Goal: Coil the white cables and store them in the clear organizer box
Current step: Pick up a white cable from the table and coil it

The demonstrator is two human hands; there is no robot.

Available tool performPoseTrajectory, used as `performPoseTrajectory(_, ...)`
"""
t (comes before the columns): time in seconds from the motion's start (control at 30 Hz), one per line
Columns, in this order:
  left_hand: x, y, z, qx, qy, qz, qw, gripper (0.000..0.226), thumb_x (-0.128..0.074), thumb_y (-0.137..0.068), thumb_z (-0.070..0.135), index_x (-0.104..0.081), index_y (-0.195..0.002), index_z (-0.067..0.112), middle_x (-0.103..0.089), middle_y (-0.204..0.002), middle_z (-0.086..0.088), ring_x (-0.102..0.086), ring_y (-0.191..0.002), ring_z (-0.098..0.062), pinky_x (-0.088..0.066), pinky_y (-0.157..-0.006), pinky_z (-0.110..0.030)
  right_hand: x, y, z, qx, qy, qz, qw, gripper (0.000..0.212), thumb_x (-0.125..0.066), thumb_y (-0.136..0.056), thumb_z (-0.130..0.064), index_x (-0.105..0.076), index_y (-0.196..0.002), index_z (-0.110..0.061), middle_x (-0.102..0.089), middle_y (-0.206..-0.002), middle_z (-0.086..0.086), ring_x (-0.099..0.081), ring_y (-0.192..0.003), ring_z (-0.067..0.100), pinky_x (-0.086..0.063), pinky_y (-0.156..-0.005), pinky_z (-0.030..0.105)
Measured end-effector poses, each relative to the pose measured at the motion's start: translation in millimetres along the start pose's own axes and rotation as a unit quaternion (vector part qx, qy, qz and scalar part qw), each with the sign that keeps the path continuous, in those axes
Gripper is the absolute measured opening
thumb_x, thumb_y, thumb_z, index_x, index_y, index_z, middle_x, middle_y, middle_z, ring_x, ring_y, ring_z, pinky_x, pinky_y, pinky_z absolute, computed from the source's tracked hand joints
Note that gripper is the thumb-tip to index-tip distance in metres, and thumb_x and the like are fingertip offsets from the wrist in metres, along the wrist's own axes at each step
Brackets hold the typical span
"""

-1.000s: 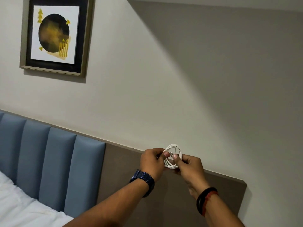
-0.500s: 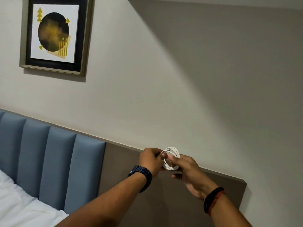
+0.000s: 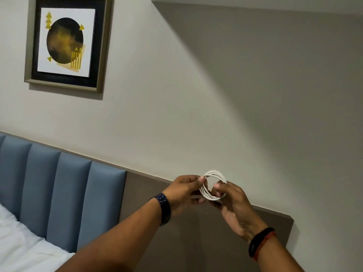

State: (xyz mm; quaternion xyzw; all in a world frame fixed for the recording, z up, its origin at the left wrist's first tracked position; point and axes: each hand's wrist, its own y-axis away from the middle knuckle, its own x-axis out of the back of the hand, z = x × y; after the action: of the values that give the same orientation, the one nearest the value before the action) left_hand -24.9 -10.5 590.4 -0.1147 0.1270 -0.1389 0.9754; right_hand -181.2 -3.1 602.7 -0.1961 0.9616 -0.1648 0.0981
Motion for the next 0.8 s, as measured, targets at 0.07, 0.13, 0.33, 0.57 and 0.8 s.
performPoseTrajectory(0.07, 1, 2, -2, -0.015, 0.031, -0.025, 0.999, 0.023, -0.051, -0.092, 0.029, -0.06, -0.084, 0.01, -0.066, -0.086, -0.011, -0.062, -0.082, -0.021, -0.046, -0.077, -0.032, -2, 2, -1, 0.006, 0.002, -0.023, 1.0, 0.026, -0.066, -0.077, -0.022, -0.061, -0.052, -0.02, -0.063, -0.062, -0.001, -0.063, -0.073, 0.015, -0.049, -0.075, 0.034)
performPoseTrajectory(0.13, -2, 2, -1, -0.02, 0.04, -0.012, 0.999, 0.025, -0.05, -0.092, 0.032, -0.057, -0.078, 0.012, -0.065, -0.076, -0.004, -0.06, -0.074, -0.017, -0.042, -0.07, -0.03, -4, 3, 0, 0.016, 0.016, -0.031, 0.999, 0.02, -0.063, -0.08, -0.023, -0.069, -0.061, -0.02, -0.068, -0.071, 0.001, -0.063, -0.08, 0.017, -0.047, -0.082, 0.035)
performPoseTrajectory(0.33, -20, -5, 4, 0.012, -0.02, 0.118, 0.993, 0.032, -0.041, -0.097, 0.035, -0.052, -0.07, 0.021, -0.056, -0.053, 0.008, -0.053, -0.061, -0.012, -0.031, -0.059, -0.03, -7, -4, 11, 0.043, 0.007, 0.054, 0.998, 0.023, -0.058, -0.088, -0.013, -0.056, -0.109, -0.004, -0.069, -0.086, 0.011, -0.065, -0.084, 0.02, -0.049, -0.081, 0.032)
performPoseTrajectory(0.57, -25, -15, 5, 0.004, -0.128, 0.188, 0.974, 0.034, -0.036, -0.099, 0.032, -0.051, -0.073, 0.017, -0.047, -0.058, 0.002, -0.044, -0.054, -0.012, -0.03, -0.05, -0.024, -3, -5, 23, 0.084, 0.134, 0.158, 0.975, 0.009, -0.07, -0.082, -0.017, -0.069, -0.091, -0.017, -0.075, -0.08, 0.001, -0.069, -0.077, 0.015, -0.057, -0.069, 0.03)
performPoseTrajectory(0.8, -26, -22, -1, 0.034, -0.124, 0.223, 0.966, 0.034, -0.035, -0.099, 0.03, -0.05, -0.073, 0.015, -0.048, -0.059, 0.0, -0.04, -0.052, -0.013, -0.028, -0.048, -0.025, 1, -2, 31, 0.194, 0.36, 0.23, 0.883, 0.033, -0.071, -0.081, -0.017, -0.062, -0.107, -0.035, -0.06, -0.065, -0.006, -0.059, -0.061, 0.004, -0.045, -0.053, 0.01)
